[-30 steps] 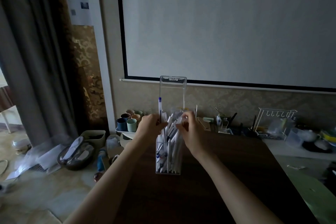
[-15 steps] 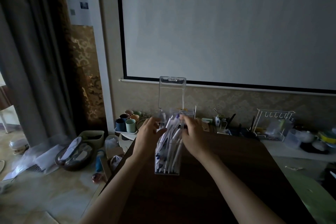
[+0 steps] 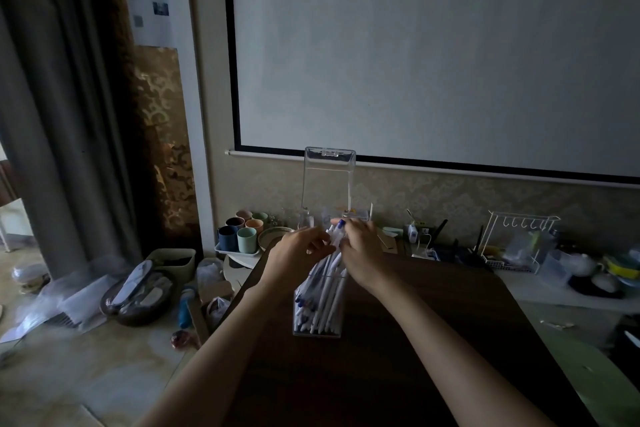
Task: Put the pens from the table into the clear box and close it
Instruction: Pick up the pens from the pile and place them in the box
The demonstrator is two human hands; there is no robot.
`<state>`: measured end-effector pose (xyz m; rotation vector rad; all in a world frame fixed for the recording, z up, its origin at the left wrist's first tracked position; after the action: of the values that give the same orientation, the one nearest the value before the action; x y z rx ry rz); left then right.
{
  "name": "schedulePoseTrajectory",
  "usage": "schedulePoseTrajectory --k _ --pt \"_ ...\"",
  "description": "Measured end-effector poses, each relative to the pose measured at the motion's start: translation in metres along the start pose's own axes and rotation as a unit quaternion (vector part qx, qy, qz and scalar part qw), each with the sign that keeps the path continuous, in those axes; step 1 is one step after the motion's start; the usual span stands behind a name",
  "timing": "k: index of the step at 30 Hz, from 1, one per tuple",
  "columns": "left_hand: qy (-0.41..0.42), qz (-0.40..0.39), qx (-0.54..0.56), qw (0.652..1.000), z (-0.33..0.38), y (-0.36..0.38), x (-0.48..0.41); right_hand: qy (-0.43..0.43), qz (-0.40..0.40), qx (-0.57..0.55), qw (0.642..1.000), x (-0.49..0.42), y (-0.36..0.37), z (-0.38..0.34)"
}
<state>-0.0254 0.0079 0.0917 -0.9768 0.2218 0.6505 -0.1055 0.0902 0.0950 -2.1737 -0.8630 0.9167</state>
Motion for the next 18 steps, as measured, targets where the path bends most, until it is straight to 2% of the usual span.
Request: schedulePoseTrajectory --k 2,5,7,10,13,18 --pt "-0.010 0.010 0.005 1.000 -0.002 -0.001 0.002 0.000 -0.006 0.010 1.000 0.000 0.001 0.001" --pt "-0.050 0.079 0.044 0.995 -0.009 -0.015 0.008 0.005 0.001 0.021 1.000 0.002 -0.006 0.003" --pt "-0.052 0.093 0.047 0.993 -0.007 -0.021 0.014 0.002 -0.009 0.030 1.000 0.003 -0.009 0.001" --pt "-0.034 0.062 -0.039 0.997 -0.007 -0.013 0.022 -0.016 -0.028 0.054 0.998 0.002 -0.009 -0.005" --pt "-0.054 0.065 -0.115 0.990 -0.020 -0.012 0.022 -0.021 -0.047 0.015 0.999 0.002 -0.007 -0.012" --pt "-0.074 -0.012 -0.106 0.991 -0.033 0.007 0.025 -0.005 -0.146 0.049 0.988 0.018 0.027 -0.006"
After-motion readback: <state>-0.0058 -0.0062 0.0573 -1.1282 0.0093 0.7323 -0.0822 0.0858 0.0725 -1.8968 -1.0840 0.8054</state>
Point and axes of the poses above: each hand's wrist, its own x-axis away from the middle knuckle, its own y-axis out of the palm, z = x × y, the point moved 8 cm from there along -x, towards the middle knuckle, and after that the axes turned 3 degrees about -z, right-handed, at the moved point
